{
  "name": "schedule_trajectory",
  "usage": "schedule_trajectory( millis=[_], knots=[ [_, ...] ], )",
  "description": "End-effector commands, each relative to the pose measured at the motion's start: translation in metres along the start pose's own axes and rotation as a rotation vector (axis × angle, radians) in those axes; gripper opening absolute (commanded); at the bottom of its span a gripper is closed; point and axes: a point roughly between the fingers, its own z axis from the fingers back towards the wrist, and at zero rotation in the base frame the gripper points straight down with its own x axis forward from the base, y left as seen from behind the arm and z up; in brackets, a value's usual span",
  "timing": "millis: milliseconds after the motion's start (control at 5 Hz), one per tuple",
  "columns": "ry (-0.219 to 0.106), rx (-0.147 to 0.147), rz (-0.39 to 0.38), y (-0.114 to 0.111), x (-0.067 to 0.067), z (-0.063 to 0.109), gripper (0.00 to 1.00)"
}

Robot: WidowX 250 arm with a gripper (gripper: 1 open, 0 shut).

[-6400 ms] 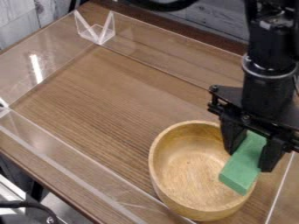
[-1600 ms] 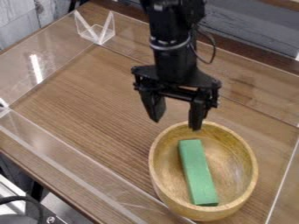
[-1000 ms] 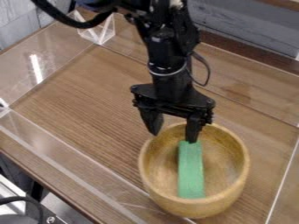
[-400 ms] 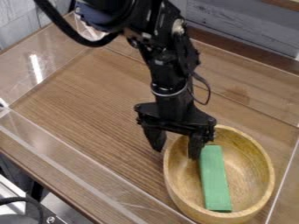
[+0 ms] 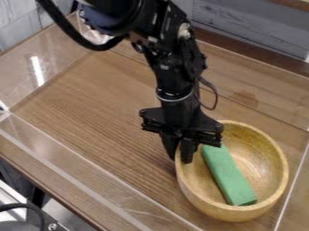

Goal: Put the green block in the brown bowl

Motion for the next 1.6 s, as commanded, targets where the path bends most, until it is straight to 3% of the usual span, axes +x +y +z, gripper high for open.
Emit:
schedule_trajectory(
  millis=[0, 600, 800, 1400],
  knots=[
    [-0.016, -0.009, 0.003, 0.000, 0.003, 0.013, 0.00],
    [0.006, -0.018, 0.011, 0.001, 0.001, 0.032, 0.00],
    [0.010, -0.018, 0.010, 0.002, 0.002, 0.035, 1.00],
    [0.019, -0.027, 0.007, -0.007, 0.008, 0.038, 1.00]
  ],
)
